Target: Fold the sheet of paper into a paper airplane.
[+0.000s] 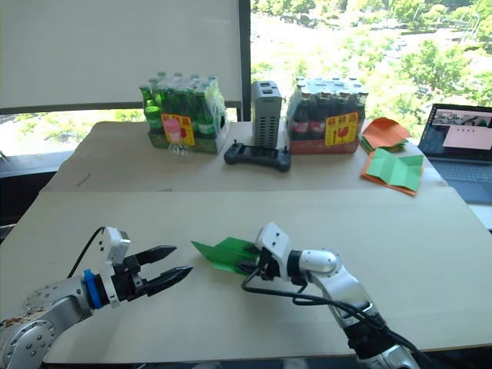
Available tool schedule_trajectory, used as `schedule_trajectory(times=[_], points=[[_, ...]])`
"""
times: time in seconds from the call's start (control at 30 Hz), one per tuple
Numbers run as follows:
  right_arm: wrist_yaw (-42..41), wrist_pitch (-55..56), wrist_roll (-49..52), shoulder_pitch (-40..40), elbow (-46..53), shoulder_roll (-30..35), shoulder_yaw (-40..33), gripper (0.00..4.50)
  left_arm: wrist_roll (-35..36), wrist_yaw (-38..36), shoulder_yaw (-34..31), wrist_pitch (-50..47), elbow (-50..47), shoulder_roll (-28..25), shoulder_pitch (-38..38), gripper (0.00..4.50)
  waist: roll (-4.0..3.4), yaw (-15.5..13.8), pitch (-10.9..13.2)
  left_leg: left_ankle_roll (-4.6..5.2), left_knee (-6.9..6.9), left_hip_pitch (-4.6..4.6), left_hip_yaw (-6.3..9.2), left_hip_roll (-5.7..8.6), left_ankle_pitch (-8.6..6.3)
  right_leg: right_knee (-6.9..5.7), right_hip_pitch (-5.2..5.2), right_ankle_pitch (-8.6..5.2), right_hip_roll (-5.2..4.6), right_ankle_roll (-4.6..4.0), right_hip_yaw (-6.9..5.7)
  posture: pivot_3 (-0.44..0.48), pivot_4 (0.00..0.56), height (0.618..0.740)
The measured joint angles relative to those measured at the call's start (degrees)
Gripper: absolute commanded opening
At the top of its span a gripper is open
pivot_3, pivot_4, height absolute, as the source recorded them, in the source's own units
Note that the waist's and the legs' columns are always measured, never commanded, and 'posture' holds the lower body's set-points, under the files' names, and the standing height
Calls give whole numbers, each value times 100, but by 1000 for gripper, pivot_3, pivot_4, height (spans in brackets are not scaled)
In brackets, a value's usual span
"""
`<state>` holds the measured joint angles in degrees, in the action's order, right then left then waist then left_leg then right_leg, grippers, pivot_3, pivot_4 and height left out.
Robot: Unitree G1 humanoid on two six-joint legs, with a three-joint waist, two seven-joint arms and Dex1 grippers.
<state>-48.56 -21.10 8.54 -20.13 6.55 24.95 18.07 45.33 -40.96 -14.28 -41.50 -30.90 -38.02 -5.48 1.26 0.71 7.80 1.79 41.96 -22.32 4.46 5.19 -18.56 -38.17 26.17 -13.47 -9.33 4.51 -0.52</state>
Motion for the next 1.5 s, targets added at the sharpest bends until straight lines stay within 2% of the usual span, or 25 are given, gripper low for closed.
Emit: schedule_trajectory(times=[0.13,0.3,0.37,0.63,0.8,0.93,1.17,1.23,1.5], points=[[16,108,-176,-3,-176,7,135,2289,2,17,5,-3,-55,0,-6,4500,0,0,0,0,0,0,0,0,0,-1,0,0,0,0,1,0,150,678],[35,111,-180,-7,-184,-8,130,840,5,-15,30,-3,-85,-10,-26,4500,0,0,0,0,0,0,0,0,0,-1,0,0,0,0,0,0,150,678],[42,107,-172,-7,-180,-12,127,50,2,-58,78,-4,-85,-50,-51,4500,0,0,0,0,0,0,0,0,0,-1,0,0,0,0,0,0,150,678],[108,-82,-46,57,217,-23,89,50,1,-132,178,-3,-81,-80,-12,4500,0,-2,0,0,1,0,0,0,0,-1,0,0,0,0,0,0,150,678],[409,-470,332,89,692,-176,-448,50,3,-160,228,7,-57,-14,208,4500,0,-12,0,0,2,-2,0,1,0,-1,0,0,-1,0,0,0,150,678],[1075,-731,375,153,891,-143,-1196,50,3,-183,392,7,-20,93,428,4500,0,-42,0,0,4,-2,0,4,0,-2,-1,0,-1,0,0,0,150,678],[3236,-1358,-479,317,553,-83,-2654,50,61,-192,723,4,38,388,928,4500,0,-84,0,-1,8,-5,-4,8,1,-18,6,0,-4,0,5,0,150,678],[3535,-1469,-549,364,517,-80,-2987,50,98,-190,804,3,38,442,1042,4500,-1,-83,0,-1,8,-5,-5,7,1,-23,7,0,-3,0,8,0,150,678],[3403,-2168,-495,1007,657,203,-3067,50,200,-302,936,-12,21,281,1296,4500,-3,-24,-1,1,12,-4,-15,4,1,-29,7,-1,0,0,18,0,150,678]])
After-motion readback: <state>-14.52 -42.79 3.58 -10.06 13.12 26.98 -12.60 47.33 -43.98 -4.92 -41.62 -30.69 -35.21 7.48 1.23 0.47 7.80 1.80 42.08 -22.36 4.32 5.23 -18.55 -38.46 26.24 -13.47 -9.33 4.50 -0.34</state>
